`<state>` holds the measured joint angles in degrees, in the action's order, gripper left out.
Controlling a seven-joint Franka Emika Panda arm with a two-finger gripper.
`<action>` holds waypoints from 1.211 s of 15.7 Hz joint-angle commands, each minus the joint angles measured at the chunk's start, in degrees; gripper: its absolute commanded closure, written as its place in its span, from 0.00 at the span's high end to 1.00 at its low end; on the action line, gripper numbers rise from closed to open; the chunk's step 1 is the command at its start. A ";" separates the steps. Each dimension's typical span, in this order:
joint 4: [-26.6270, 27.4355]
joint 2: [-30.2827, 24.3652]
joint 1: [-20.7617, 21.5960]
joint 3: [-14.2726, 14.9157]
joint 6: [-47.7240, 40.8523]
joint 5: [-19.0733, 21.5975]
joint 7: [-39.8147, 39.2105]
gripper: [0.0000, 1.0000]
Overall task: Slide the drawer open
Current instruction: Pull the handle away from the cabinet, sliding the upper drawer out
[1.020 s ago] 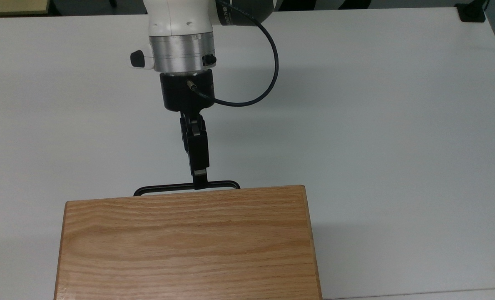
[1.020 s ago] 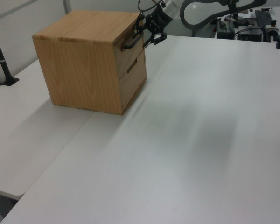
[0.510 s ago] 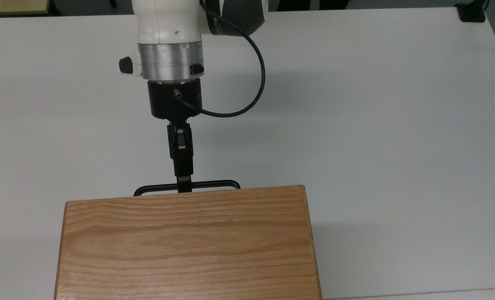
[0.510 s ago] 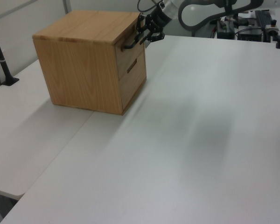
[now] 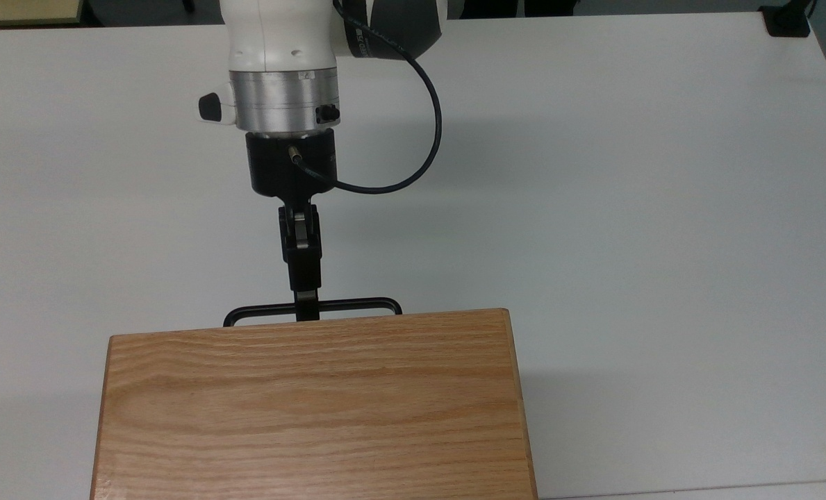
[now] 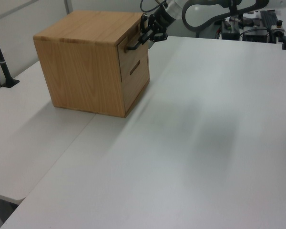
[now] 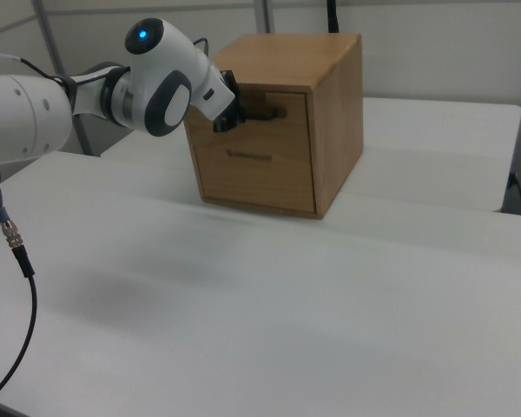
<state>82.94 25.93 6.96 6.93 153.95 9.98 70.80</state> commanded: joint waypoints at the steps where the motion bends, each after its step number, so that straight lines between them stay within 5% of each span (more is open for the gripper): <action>1: 12.41 -7.81 2.18 1.60 -1.11 -0.75 -5.31 0.00; 9: 25.51 -22.05 1.74 1.51 -8.04 0.82 -11.11 0.00; 13: 26.14 -25.49 0.86 1.51 -16.47 5.65 -18.48 0.00; 19: 27.37 -28.30 0.16 1.51 -23.07 6.10 -21.05 0.00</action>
<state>107.13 1.02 6.17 8.76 133.94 14.44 55.73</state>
